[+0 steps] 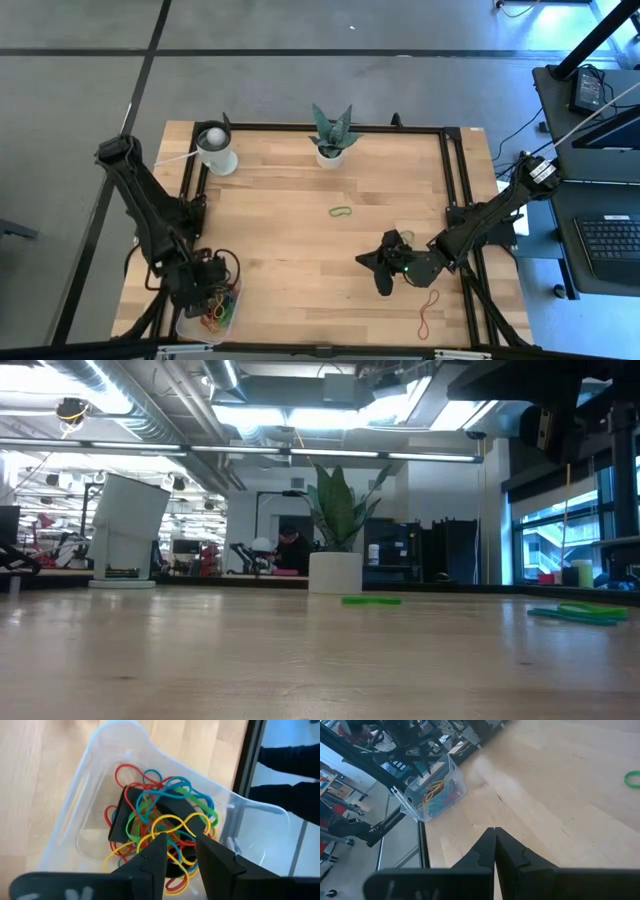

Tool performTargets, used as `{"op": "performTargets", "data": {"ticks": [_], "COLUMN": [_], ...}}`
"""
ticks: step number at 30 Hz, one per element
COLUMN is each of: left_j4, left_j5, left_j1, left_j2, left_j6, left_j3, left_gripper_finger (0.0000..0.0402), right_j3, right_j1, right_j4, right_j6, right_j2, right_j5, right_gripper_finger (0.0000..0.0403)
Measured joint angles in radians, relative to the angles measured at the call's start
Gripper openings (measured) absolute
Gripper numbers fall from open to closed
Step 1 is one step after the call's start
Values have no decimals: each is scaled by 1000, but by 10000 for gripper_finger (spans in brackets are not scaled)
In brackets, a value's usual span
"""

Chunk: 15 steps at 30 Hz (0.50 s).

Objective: Pick and place rubber bands into bin
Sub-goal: Put the green rubber band into the transparent bin

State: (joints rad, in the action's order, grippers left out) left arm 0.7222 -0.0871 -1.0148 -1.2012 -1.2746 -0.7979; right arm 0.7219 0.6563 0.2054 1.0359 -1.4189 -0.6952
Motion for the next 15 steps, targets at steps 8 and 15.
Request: {"op": "performTargets", "data": {"ticks": [8,15], "left_j4": [-6,-13], "left_j5": [-36,-185], "left_j1": [50,127], "left_j2": [47,107], "left_j6": [171,255], "left_j3": [0,-1], "left_gripper_finger": [9,2], "right_j3": [0,0], "right_j1": [0,-38], "right_j4": [-2,-112], "right_j6": [-17,47], "right_j2": [0,12], "right_j5": [0,16], "right_gripper_finger": [7,3]}}
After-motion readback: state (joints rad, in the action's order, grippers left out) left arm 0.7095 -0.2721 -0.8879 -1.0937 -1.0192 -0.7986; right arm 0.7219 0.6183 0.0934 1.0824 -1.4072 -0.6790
